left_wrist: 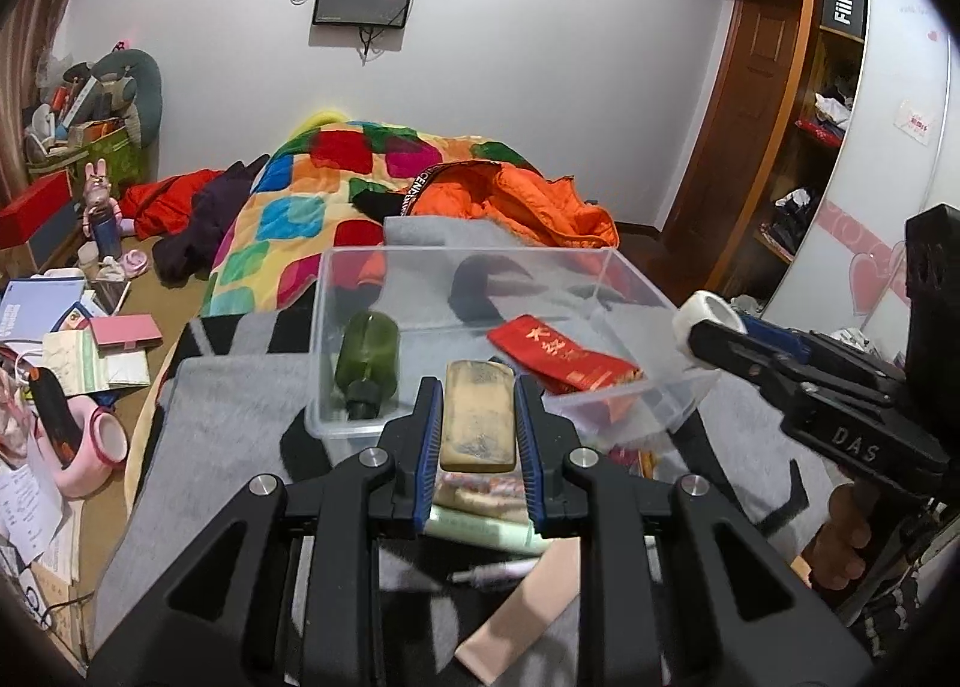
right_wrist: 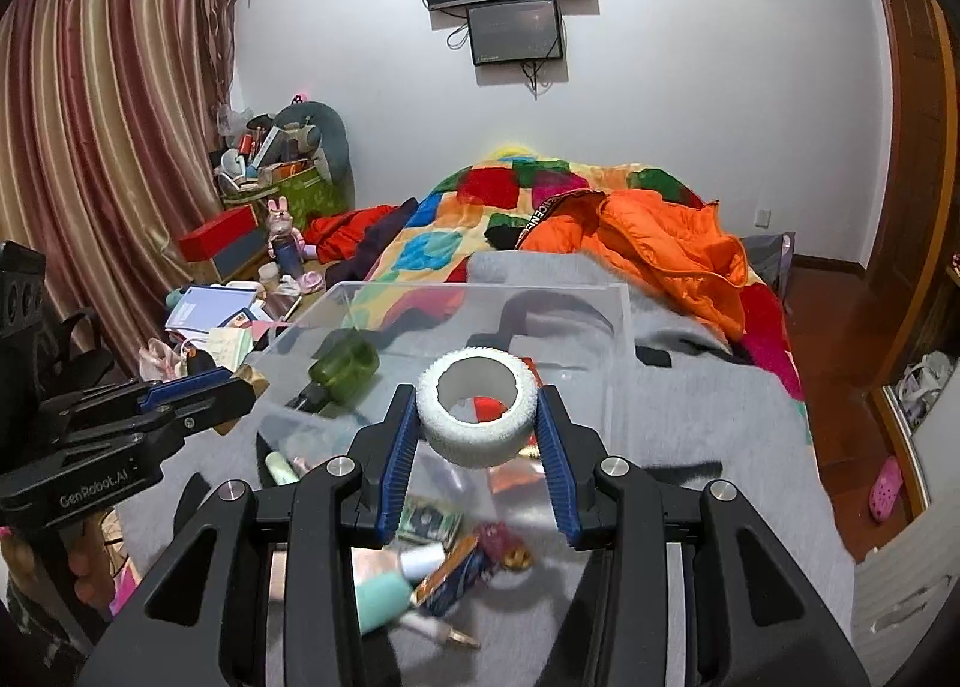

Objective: Organize objects
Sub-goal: 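Carry the white tape roll and tan block over the clear box with both tools, then open both tools to drop the white tape and tan block into the box, then grasp the blue pack with the right tool while the left tool grasps the beige tube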

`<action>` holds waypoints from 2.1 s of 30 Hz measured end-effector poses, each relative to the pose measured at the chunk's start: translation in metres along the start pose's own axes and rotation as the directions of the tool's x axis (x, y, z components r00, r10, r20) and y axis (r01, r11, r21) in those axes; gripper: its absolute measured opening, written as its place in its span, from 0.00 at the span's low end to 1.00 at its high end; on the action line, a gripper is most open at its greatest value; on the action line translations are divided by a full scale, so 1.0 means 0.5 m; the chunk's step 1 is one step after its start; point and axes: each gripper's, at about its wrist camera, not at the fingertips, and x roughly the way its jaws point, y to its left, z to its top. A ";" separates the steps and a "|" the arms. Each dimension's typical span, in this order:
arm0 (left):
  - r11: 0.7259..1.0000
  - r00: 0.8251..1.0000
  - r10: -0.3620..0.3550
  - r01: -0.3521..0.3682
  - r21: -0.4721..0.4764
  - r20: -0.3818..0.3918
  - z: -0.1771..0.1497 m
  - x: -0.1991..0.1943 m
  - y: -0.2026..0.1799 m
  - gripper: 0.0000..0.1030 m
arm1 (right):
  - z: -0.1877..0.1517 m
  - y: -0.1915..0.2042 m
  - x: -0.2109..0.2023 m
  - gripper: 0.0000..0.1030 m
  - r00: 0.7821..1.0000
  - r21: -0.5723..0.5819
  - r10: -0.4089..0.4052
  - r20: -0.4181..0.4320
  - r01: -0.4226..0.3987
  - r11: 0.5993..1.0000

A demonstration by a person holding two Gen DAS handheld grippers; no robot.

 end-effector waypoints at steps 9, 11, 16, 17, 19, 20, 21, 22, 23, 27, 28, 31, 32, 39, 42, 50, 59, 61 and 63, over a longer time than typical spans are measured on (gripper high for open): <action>1.000 1.000 0.020 -0.020 0.007 -0.017 0.027 0.055 0.006 0.23 | 0.000 -0.002 0.066 0.35 0.998 -0.011 -0.006 -0.059 0.005 1.000; 1.000 0.999 0.027 -0.027 0.009 -0.026 0.030 0.070 0.009 0.23 | 0.000 -0.006 0.077 0.35 0.998 -0.008 -0.008 -0.069 0.008 1.000; 0.999 0.998 0.038 -0.037 0.001 -0.046 0.035 0.099 0.019 0.23 | 0.006 -0.016 0.103 0.35 0.995 0.012 -0.007 -0.096 0.008 1.000; 0.999 0.998 0.043 -0.043 0.004 -0.047 0.036 0.102 0.020 0.23 | 0.006 -0.017 0.108 0.35 0.994 0.012 -0.014 -0.104 0.016 1.000; 0.998 0.997 0.058 -0.057 0.014 -0.052 0.037 0.110 0.022 0.23 | 0.009 -0.019 0.119 0.35 0.992 0.003 -0.037 -0.117 0.037 0.999; 0.998 0.996 0.064 -0.063 0.020 -0.057 0.038 0.115 0.022 0.23 | 0.009 -0.020 0.124 0.35 0.991 0.001 -0.045 -0.124 0.045 0.999; 0.997 0.996 0.069 -0.067 0.026 -0.062 0.037 0.119 0.022 0.23 | 0.009 -0.021 0.128 0.35 0.990 0.000 -0.047 -0.131 0.048 0.999; 0.997 0.995 0.073 -0.072 0.031 -0.066 0.037 0.124 0.022 0.23 | 0.010 -0.022 0.133 0.35 0.989 0.002 -0.049 -0.139 0.049 0.999; 0.997 0.994 0.078 -0.075 0.034 -0.071 0.037 0.128 0.023 0.23 | 0.010 -0.024 0.139 0.35 0.988 0.005 -0.051 -0.147 0.052 0.999; 0.997 0.992 0.079 -0.077 0.025 -0.094 0.033 0.144 0.031 0.23 | 0.005 -0.028 0.151 0.35 0.984 0.013 -0.059 -0.166 0.062 0.998; 0.996 0.992 0.083 -0.082 0.020 -0.095 0.031 0.145 0.033 0.23 | 0.004 -0.027 0.151 0.35 0.984 0.012 -0.065 -0.166 0.067 0.998; 0.996 0.992 0.087 -0.086 0.010 -0.095 0.029 0.146 0.038 0.23 | 0.004 -0.028 0.148 0.36 0.984 0.019 -0.062 -0.164 0.066 0.998; 0.996 0.992 0.085 -0.084 0.008 -0.096 0.028 0.145 0.038 0.23 | 0.005 -0.028 0.148 0.36 0.984 0.021 -0.060 -0.166 0.065 0.998; 0.996 0.993 0.090 -0.090 0.002 -0.075 0.035 0.123 0.036 0.42 | 0.004 -0.034 0.130 0.36 0.986 0.049 -0.036 -0.164 0.044 0.998; 0.995 0.994 0.101 -0.100 0.012 -0.050 0.037 0.104 0.028 0.57 | 0.007 -0.032 0.118 0.39 0.987 0.040 -0.042 -0.152 0.049 0.998; 0.994 0.995 0.101 -0.101 0.030 -0.006 0.036 0.052 0.012 0.75 | 0.012 -0.020 0.058 0.54 0.993 0.002 -0.080 -0.083 0.080 0.997; 0.994 0.995 0.100 -0.099 0.035 -0.018 -0.017 0.007 0.014 0.81 | -0.041 -0.005 0.018 0.56 0.992 -0.004 -0.079 -0.094 0.079 0.997; 0.996 0.995 0.091 -0.090 0.025 -0.040 -0.037 0.005 0.019 0.81 | -0.057 -0.007 0.019 0.56 0.992 0.019 -0.055 -0.113 0.057 0.998; 0.996 0.994 0.083 -0.082 0.022 -0.070 -0.058 0.009 0.020 0.81 | -0.074 -0.007 0.025 0.56 0.990 0.043 -0.030 -0.137 0.036 0.998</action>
